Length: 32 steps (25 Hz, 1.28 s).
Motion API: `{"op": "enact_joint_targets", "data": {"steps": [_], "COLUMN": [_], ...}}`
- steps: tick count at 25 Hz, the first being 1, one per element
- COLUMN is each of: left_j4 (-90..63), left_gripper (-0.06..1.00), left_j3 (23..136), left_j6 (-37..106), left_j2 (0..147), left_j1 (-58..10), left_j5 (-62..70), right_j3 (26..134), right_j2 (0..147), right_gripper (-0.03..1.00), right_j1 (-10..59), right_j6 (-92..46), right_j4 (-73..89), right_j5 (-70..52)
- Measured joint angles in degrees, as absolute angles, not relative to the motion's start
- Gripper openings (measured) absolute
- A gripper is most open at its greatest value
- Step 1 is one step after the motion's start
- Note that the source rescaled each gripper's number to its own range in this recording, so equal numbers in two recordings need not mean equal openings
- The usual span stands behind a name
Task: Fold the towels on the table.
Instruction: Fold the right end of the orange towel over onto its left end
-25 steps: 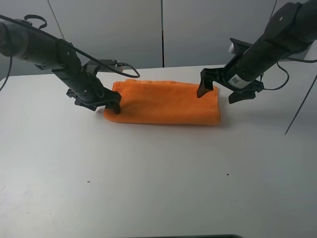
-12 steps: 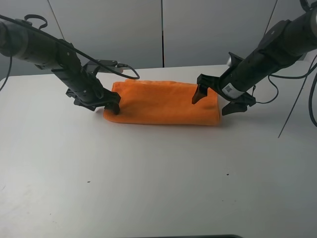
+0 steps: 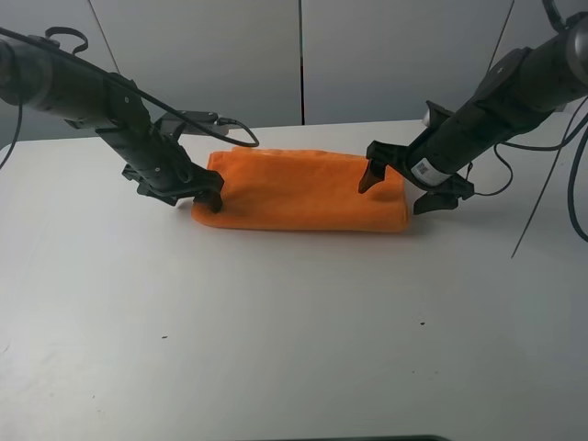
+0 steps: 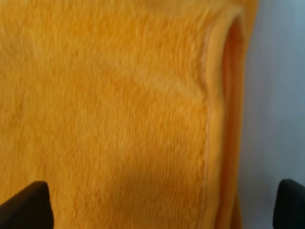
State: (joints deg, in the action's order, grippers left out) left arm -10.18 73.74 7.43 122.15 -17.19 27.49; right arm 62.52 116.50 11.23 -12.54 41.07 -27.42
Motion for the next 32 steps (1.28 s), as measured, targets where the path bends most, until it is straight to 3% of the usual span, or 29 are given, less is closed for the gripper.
{"op": "enact_joint_targets", "data": {"steps": [10, 32], "left_j4": [-10.18, -9.88], "left_gripper": [0.99, 0.99], "left_j3": [73.83, 73.83], "left_j6": [7.43, 7.43], "left_j2": [122.15, 122.15], "left_j1": [-17.19, -17.19], "left_j5": [27.98, 28.17], "right_j3": [63.20, 67.57], "right_j2": [118.41, 120.18], "right_gripper": [1.00, 1.00], "right_j1": [11.21, 13.94], "right_j6": [-12.93, -31.18], "right_j4": [42.91, 64.92], "right_j5": [-26.68, -32.92]}}
